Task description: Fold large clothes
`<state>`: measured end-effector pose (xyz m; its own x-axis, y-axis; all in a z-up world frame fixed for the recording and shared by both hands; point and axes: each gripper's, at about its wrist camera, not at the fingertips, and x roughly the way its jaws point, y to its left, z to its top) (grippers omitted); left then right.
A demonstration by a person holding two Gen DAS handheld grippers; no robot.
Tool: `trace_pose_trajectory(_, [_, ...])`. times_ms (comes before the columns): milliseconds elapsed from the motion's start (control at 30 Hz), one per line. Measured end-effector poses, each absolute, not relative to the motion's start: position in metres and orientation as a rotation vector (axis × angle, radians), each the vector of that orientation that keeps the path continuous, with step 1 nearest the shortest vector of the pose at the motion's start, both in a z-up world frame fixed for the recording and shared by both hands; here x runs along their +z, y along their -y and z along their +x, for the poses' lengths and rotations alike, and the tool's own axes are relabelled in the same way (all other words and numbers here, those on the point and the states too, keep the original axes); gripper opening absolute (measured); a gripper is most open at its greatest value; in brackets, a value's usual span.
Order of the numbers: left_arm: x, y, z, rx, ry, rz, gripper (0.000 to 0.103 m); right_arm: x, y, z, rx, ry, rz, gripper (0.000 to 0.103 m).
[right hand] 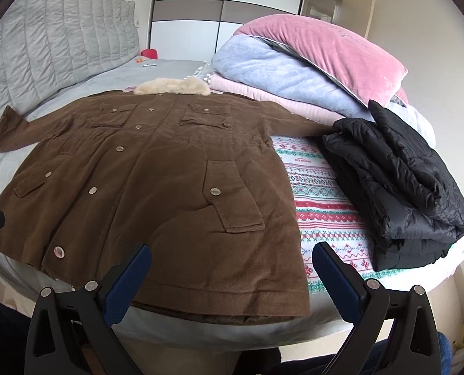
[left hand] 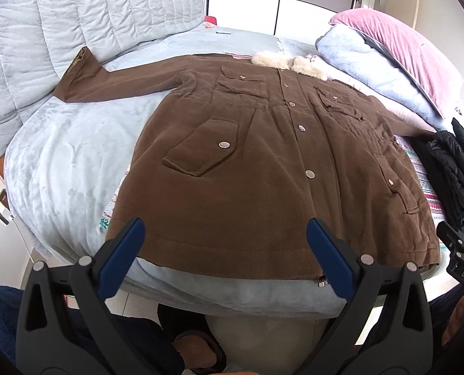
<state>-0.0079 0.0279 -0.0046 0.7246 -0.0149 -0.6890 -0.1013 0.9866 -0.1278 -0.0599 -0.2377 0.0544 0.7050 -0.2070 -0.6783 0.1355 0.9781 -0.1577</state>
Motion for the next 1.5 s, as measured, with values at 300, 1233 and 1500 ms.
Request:
trace_pose_trajectory(300, [-0.025, -0.05, -0.007, 0.05, -0.646, -0.189, 0.103, 0.05, 0.242, -0.072, -0.241, -0.73, -0.111, 0.103])
trace_pose_trajectory(1233, [-0.065, -0.15, -0.018, 0.126, -0.779, -0.46, 0.066, -0.019, 0.351, -0.06, -0.236, -0.9, 0.191, 0.094])
trace_pose_trajectory(1500, [-0.075, -0.132, 0.002, 0.044, -0.844, -0.507, 0.038, -0.033, 0.37, -0.057, -0.056, -0.934, 0.436, 0.043])
